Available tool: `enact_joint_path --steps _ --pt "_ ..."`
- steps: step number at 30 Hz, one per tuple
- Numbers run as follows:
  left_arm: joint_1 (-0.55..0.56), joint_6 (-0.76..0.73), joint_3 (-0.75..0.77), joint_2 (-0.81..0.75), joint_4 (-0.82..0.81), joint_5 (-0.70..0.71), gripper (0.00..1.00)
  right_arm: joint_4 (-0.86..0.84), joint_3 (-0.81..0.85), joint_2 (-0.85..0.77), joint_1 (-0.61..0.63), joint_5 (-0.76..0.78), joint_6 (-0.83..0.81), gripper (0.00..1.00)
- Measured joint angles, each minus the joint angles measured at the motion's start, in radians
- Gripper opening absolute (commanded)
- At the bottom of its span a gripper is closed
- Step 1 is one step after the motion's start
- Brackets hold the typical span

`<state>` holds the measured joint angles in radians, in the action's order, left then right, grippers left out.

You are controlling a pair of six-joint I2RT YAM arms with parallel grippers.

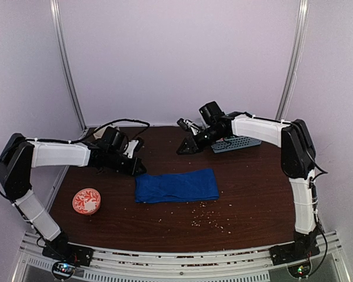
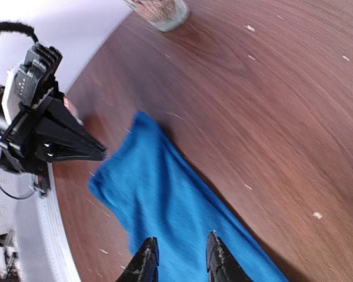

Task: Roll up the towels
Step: Rotate the towel at the center of the board.

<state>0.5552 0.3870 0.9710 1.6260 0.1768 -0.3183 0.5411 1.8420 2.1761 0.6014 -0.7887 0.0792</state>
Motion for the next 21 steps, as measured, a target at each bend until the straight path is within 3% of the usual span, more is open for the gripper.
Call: enact_joint_path --steps 8,14,21 --pt "0.03 -0.035 -0.056 0.07 0.042 -0.128 0.0 0.117 -0.136 -0.014 -0.024 0.14 -0.19 0.22" --pt "0.03 -0.045 -0.122 0.069 0.14 -0.09 0.0 0.114 -0.208 -0.008 -0.048 0.243 -0.238 0.21" --pt "0.008 -0.06 -0.085 0.069 0.208 -0.014 0.0 0.038 -0.347 -0.058 -0.097 0.292 -0.269 0.2"
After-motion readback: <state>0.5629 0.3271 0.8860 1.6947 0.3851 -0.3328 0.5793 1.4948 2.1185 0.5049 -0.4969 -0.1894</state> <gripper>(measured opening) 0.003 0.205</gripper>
